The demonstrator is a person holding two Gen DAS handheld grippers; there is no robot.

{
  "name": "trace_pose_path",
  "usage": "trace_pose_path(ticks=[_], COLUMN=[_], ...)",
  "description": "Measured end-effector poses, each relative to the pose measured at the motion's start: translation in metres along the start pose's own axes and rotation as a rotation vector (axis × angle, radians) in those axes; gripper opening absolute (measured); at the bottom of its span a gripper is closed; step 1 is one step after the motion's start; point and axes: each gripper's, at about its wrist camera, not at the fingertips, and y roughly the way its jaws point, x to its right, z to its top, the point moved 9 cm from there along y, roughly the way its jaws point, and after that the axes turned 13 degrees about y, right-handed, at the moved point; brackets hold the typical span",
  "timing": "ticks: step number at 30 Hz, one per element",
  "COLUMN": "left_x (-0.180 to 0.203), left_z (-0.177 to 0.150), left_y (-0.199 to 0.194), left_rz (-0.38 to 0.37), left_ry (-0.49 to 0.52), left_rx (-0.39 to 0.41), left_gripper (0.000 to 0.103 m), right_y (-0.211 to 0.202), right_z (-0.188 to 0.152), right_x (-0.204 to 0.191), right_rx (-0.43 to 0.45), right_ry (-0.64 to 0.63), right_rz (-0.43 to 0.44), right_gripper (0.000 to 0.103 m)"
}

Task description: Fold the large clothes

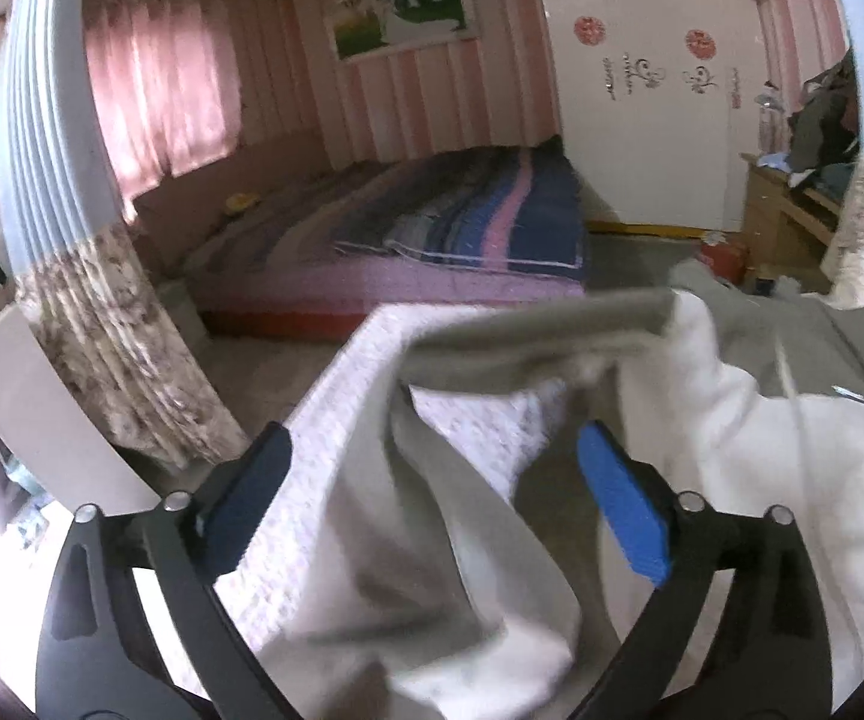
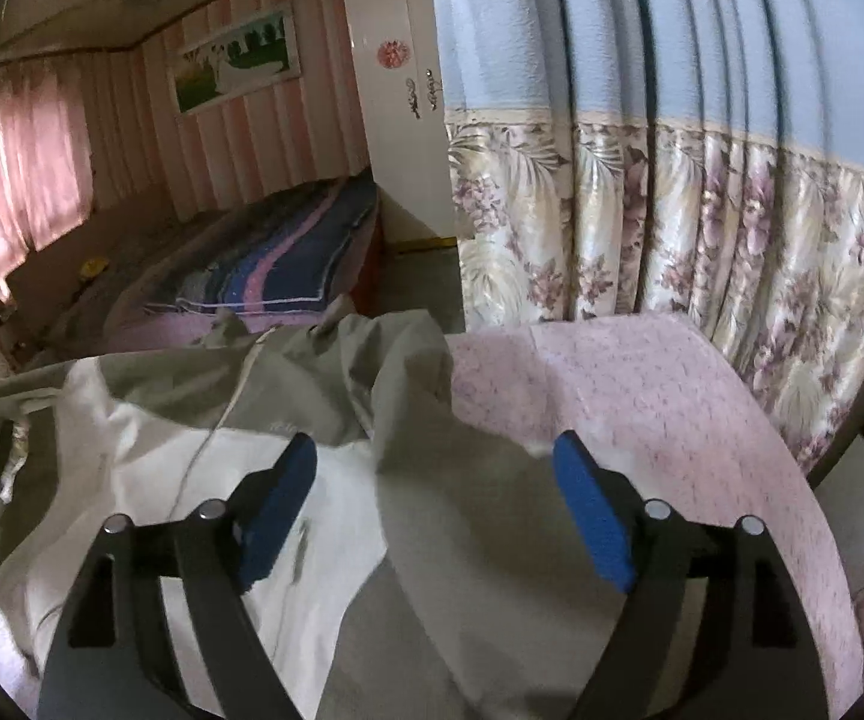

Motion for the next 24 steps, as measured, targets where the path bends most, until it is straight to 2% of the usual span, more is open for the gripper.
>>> trace_pose_path(ticks=[3,9,13,16,19,24], left_x=[0.012,0.037,0.052,0.064,0.077,0.094], left_z=[-0.029,-0.109,-0.155,-0.176,-0.189,-0.191], left_y=[-0.028,-0.085,-0.116,-0.124,-0.115,-0.093], left_rz=[-0.062,-0.148,-0.172,-0.165,-0.203,-0.223], left_ry=[0.003,0.032,0.03,0.055,0.053,0.07], left_rx=[-0.001,-0.028,-0.043,-0.054,-0.099,-0.156], left_gripper=[0.1,0.1,0.1,0.1,0.1,0.1], right_y=[-0.038,-0.099,-0.134,-0.148,-0.146,-0.13], right_z=[-0.03,-0.1,-0.156,-0.19,-0.219,-0.236], right_x=[0.004,0.009,0.007,0.006,0.0,-0.004], right_rx=[-0.015,-0.04,-0.065,-0.09,-0.139,-0.18], right_ry=[0.006,0.006,0.003,0.002,-0.022,-0.038], right_rz=[0.036,0.06,0.062,0.056,0.053,0.035], right_gripper=[0.085,0.086,0.086,0.087,0.087,0.087])
